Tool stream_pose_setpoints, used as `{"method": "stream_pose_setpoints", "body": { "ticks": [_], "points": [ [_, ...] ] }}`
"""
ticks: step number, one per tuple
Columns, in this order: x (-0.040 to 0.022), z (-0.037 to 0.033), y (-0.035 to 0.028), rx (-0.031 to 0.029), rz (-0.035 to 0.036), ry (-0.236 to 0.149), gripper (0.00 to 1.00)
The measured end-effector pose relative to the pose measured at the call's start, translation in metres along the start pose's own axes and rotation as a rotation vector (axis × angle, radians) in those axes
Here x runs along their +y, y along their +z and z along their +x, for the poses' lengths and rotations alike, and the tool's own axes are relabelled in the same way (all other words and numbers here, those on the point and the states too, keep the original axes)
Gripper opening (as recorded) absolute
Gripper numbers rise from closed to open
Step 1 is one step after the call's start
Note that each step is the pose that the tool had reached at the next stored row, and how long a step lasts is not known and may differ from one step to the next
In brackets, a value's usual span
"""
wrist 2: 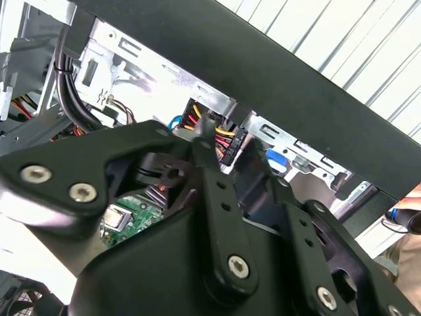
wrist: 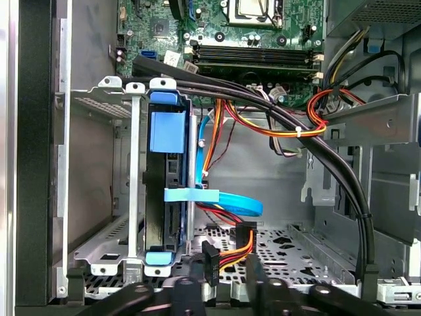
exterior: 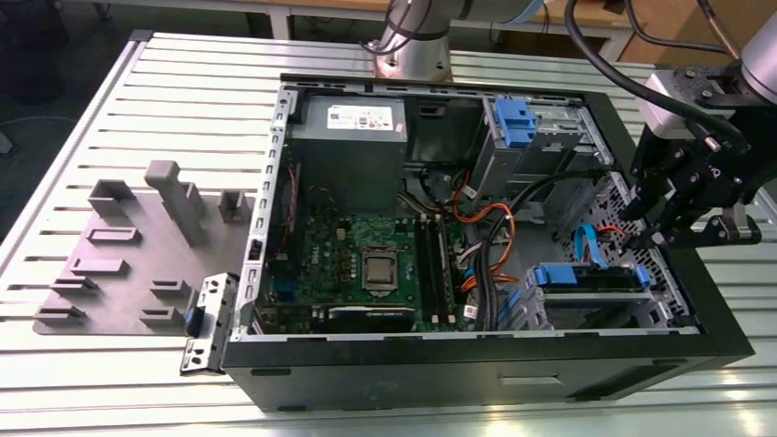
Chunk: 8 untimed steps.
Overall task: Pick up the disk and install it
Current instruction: 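Insert the second disk wire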
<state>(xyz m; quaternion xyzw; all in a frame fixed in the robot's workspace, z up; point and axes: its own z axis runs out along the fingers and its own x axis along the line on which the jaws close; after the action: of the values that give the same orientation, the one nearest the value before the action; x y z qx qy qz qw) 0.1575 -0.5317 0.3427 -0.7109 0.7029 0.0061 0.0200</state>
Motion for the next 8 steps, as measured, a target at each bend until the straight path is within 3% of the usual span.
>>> {"method": "stream_pose_setpoints", "body": {
  "ticks": [3, 4, 6, 8],
  "points": [
    [0.0000, 0.0000, 0.0000, 0.0002, 0.0000, 0.000, 0.27],
    [0.0000, 0.0000, 0.0000, 0.0003, 0.0000, 0.000, 0.27],
    [0.0000, 0.0000, 0.0000, 0.0004, 0.0000, 0.000, 0.16],
    [0.0000, 0.0000, 0.0000, 0.0005, 0.0000, 0.000, 0.16]
  ]
}}
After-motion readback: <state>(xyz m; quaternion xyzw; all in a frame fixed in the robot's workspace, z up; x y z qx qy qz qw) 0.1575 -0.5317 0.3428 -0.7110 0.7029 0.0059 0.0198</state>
